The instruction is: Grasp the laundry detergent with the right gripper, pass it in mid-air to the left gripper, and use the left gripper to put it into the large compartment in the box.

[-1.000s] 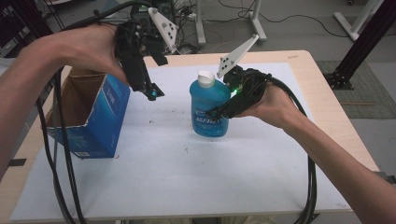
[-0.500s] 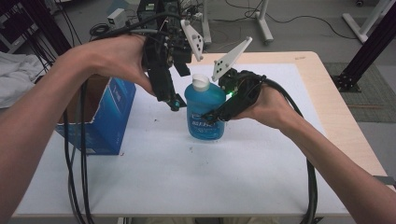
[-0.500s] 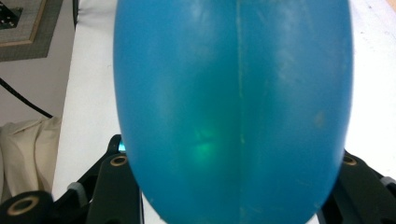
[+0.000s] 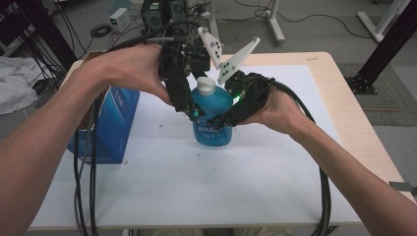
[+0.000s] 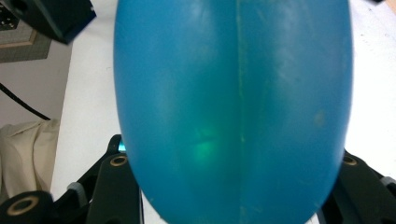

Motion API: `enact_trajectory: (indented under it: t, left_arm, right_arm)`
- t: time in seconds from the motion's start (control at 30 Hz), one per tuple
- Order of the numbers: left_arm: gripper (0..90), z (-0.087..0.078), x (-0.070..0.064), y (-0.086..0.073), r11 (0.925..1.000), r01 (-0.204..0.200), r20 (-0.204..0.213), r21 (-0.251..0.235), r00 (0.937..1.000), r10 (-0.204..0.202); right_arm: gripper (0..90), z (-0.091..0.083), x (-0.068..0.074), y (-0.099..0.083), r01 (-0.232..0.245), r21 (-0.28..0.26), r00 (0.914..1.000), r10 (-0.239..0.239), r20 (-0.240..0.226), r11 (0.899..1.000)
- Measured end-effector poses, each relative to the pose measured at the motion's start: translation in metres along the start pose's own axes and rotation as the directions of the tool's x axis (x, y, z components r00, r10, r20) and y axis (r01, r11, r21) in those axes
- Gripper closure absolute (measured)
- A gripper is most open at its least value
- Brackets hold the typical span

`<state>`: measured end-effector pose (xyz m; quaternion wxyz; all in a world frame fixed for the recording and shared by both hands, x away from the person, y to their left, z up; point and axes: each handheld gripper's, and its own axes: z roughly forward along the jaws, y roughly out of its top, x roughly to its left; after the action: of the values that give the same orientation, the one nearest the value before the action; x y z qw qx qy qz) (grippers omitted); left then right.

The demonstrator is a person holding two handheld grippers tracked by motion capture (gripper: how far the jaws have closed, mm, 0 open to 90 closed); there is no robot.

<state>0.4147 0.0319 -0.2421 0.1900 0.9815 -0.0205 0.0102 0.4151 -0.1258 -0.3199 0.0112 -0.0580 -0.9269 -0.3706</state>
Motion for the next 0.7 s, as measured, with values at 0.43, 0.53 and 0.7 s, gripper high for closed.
enact_trajectory:
  t: [0.43, 0.53, 0.7]
  left_arm:
    - [12.3, 0.0054, 0.0004, -0.0004, 0.9998, -0.002, -0.004, -0.021, 1.0000, 0.002]
    - [14.4, 0.0070, 0.0003, -0.0002, 0.9997, -0.001, -0.003, -0.023, 1.0000, 0.001]
    - [15.7, 0.0067, 0.0011, -0.0001, 0.9996, -0.004, -0.009, -0.028, 1.0000, 0.003]
  right_arm:
    - [46.2, 0.0012, 0.0007, 0.0004, -0.006, -0.007, 1.0000, 0.006, -0.001, 1.000]
    - [46.1, 0.0021, 0.0007, 0.0009, -0.006, -0.009, 1.0000, 0.006, 0.001, 1.000]
    - [46.1, 0.0027, 0.0005, 0.0008, -0.004, -0.006, 1.0000, 0.004, 0.002, 1.000]
